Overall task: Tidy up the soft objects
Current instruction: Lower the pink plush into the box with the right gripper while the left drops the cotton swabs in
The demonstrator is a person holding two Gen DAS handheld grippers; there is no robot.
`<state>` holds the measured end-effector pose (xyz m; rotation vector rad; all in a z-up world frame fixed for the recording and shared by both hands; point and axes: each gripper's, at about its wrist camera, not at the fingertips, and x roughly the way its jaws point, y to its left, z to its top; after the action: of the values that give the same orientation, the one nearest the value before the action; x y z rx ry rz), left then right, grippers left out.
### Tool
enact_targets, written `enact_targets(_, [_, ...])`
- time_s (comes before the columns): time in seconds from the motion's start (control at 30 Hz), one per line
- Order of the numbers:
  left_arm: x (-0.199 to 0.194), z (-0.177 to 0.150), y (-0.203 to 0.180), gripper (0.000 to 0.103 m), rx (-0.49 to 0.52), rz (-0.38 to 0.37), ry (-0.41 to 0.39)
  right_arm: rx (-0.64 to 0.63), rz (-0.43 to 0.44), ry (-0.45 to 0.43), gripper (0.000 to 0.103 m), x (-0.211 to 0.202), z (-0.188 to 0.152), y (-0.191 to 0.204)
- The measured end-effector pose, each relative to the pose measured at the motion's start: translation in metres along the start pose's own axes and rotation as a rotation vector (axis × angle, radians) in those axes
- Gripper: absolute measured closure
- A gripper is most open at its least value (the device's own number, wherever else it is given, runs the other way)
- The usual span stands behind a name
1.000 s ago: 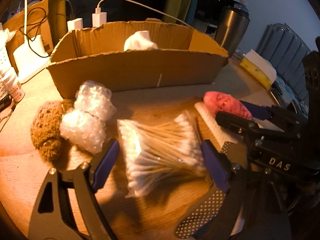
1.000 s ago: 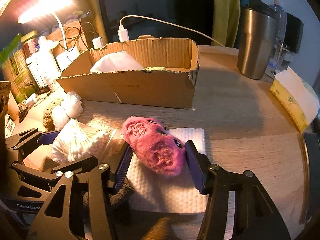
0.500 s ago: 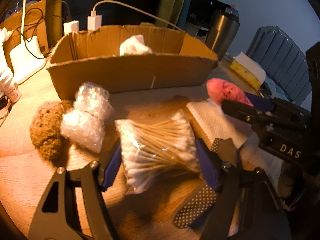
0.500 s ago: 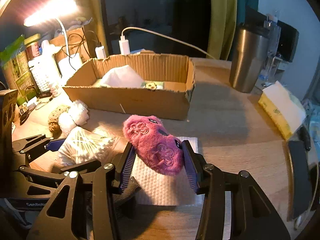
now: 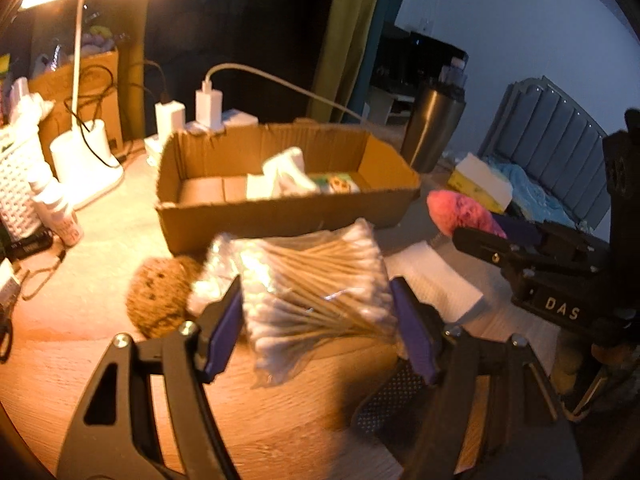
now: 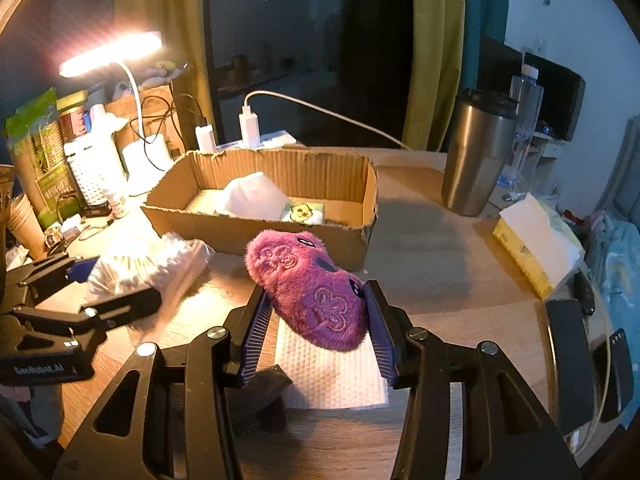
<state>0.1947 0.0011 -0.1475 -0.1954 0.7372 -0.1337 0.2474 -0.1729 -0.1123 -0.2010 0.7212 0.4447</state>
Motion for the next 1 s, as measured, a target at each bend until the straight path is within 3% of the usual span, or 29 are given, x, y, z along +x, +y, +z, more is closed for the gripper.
enact_targets(0.63, [-0.057,0.038,0.038,0.032,-0.004,0.050,-0.186,-0.052,-0.027,-0.068,0.054,-0.020,0.034,0.032])
enact_targets(1.0, [-0.064,0.071,0.048,0.032,-0.011,0.081,-0.265,-0.074,-0.043,-0.131,0.054,-0.021,0.067,0.030])
